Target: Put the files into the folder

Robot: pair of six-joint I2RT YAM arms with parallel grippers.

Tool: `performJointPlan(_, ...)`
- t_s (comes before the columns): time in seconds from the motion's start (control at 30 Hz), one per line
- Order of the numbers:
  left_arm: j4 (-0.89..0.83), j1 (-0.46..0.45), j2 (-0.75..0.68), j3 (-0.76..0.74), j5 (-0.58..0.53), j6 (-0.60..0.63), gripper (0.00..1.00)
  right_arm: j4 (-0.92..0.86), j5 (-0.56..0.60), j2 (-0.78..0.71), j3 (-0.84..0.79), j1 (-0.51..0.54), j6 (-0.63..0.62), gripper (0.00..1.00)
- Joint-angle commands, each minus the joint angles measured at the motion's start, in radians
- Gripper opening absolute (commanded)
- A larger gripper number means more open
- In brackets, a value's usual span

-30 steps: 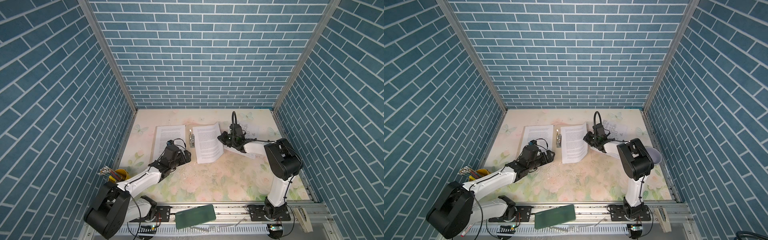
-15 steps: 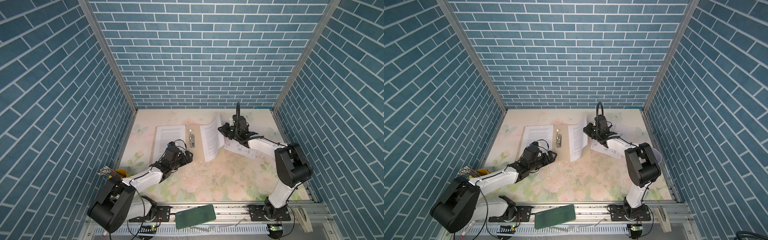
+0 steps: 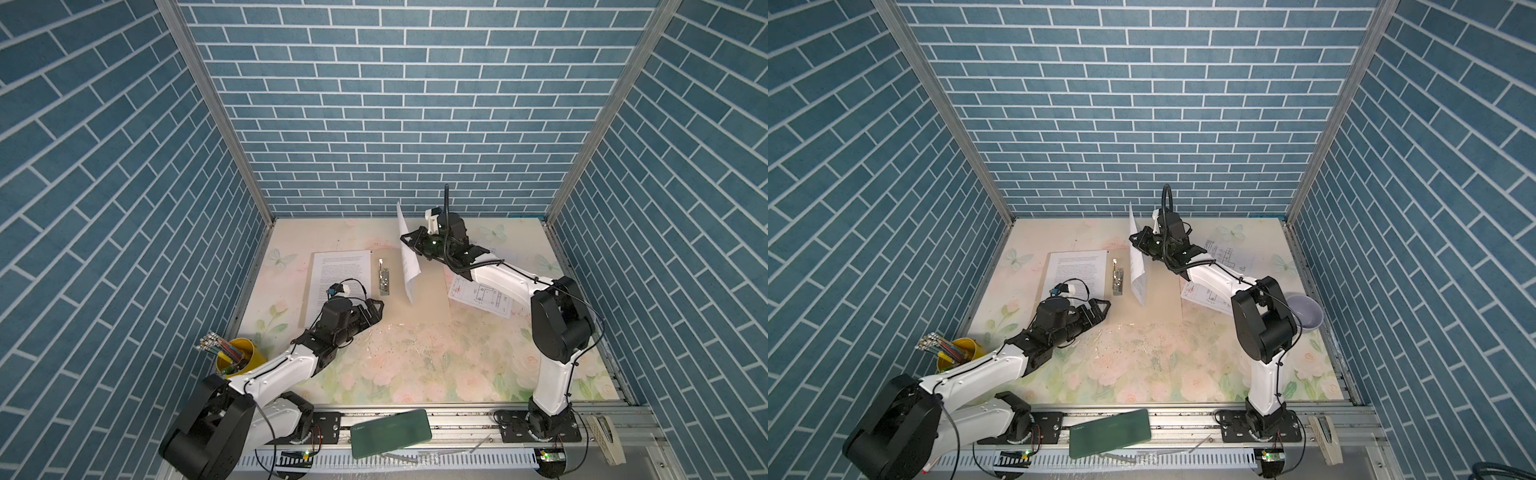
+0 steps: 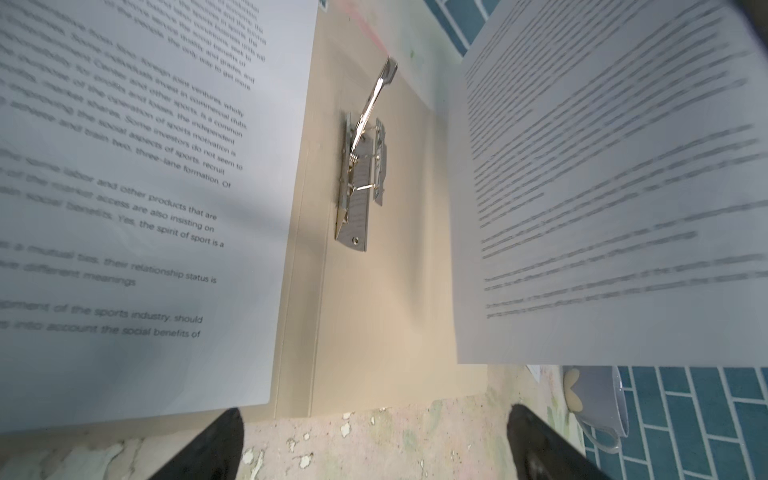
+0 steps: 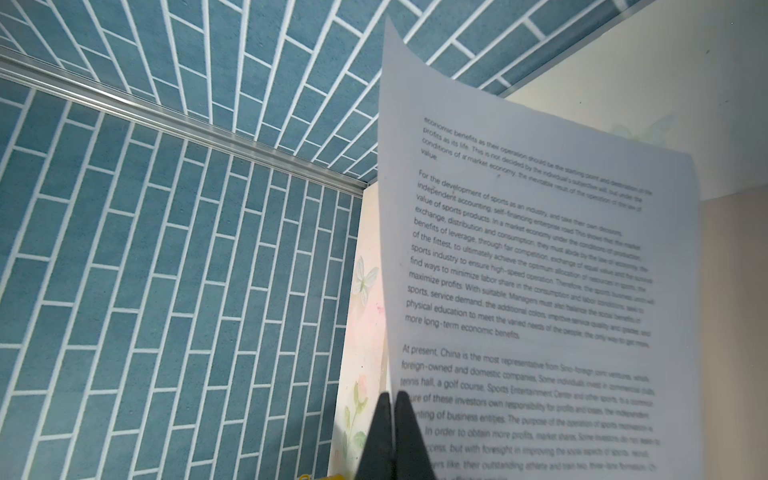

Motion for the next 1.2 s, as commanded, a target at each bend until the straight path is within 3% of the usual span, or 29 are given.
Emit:
performJointPlan(0.0, -0.061, 0.012, -0.031, -0.01, -0.045, 0.013, 1.0, 0.0, -0.017, -0.003, 0.064, 0.002, 0.038, 0.0)
performJointPlan(0.23, 0.033, 0.013, 0.027, -0.036, -0.006, -0.045, 1.0, 0.006, -0.014, -0.049, 0.038, -0.004, 0.037, 0.0)
performJointPlan(0.6, 0.146, 0.013, 0.119, -0.053, 0.06, -0.108, 1.0, 0.282, 0.068, -0.092, -0.308, -0.069, 0.218, 0.0)
performJointPlan(1.17, 0.182, 0.01, 0.117, -0.079, 0.079, -0.133, 0.99, 0.316, 0.105, -0.133, -0.496, -0.085, 0.19, 0.0)
